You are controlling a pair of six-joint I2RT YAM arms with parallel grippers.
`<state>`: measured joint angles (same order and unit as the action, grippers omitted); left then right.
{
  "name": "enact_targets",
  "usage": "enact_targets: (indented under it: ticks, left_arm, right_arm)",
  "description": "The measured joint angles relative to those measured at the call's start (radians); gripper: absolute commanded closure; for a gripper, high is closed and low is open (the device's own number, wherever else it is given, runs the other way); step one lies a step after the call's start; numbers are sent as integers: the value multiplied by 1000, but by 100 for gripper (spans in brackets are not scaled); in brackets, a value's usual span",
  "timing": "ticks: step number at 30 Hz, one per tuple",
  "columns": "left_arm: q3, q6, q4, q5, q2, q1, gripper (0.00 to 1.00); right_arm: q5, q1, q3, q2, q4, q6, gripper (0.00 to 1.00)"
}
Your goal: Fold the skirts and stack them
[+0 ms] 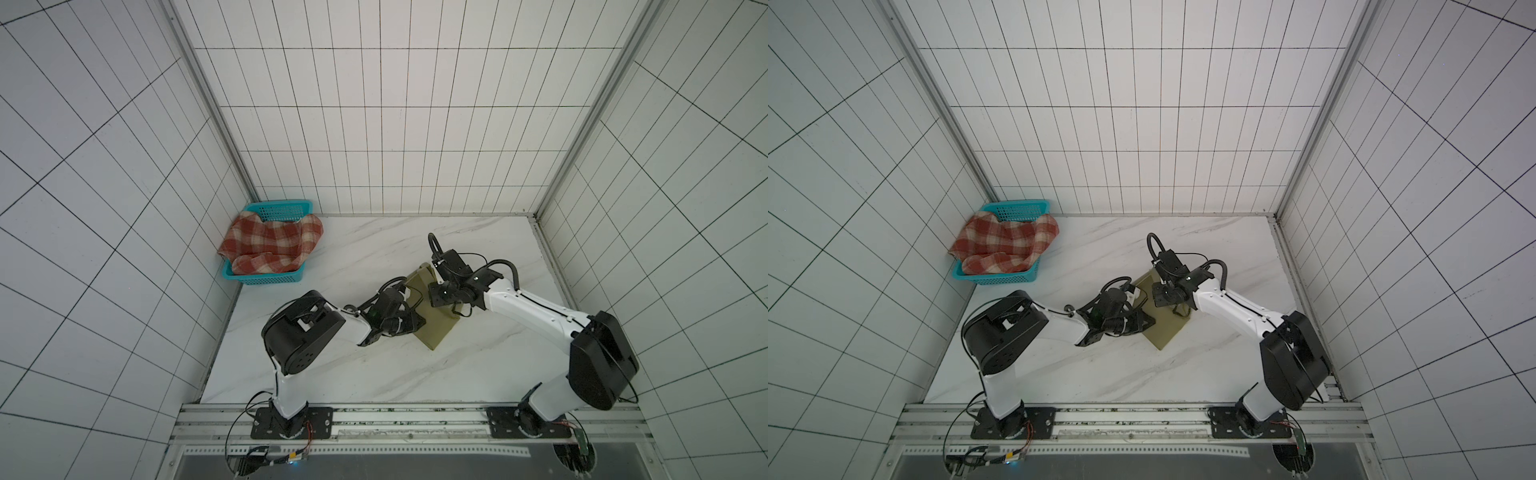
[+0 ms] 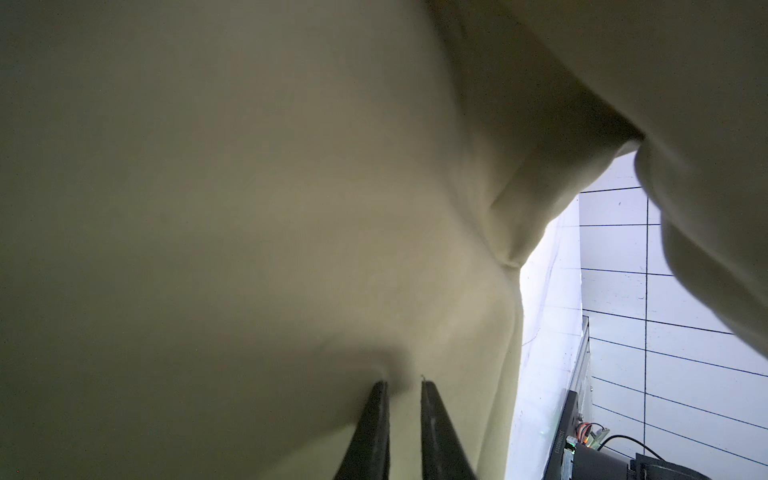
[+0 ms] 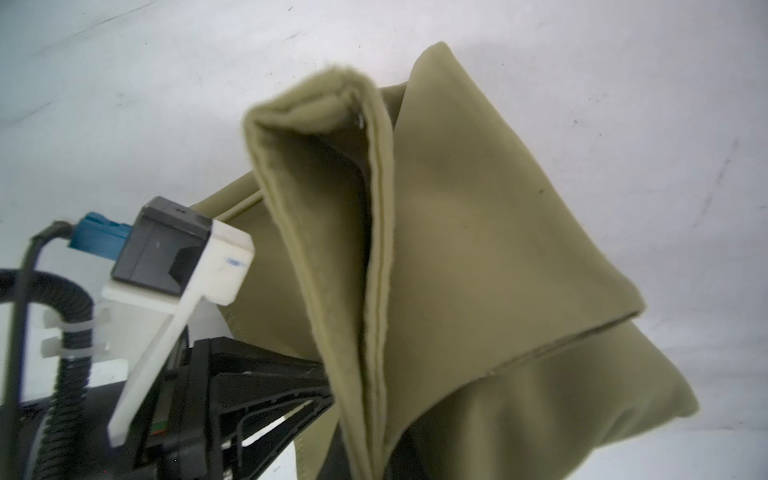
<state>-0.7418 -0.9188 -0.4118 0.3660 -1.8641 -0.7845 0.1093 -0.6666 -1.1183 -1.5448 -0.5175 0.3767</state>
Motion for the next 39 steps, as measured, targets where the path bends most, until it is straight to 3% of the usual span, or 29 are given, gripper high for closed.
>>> enact_targets:
  ticks: [11, 16, 27, 39]
  left_arm:
    - [8, 27, 156, -19, 134, 0, 83]
    - [-72, 41, 212, -20, 142, -9, 83]
    - [-377, 44, 209, 13, -86, -117, 83]
    - [-449, 4, 189, 37, -262, -152, 83]
  right_arm:
    - [93, 24, -24, 1, -89, -56, 100]
    - [140, 75, -58, 15, -146, -83, 100]
    - [167, 165, -87, 38, -203, -125, 100]
    - [161, 204, -122, 38, -222, -157, 100]
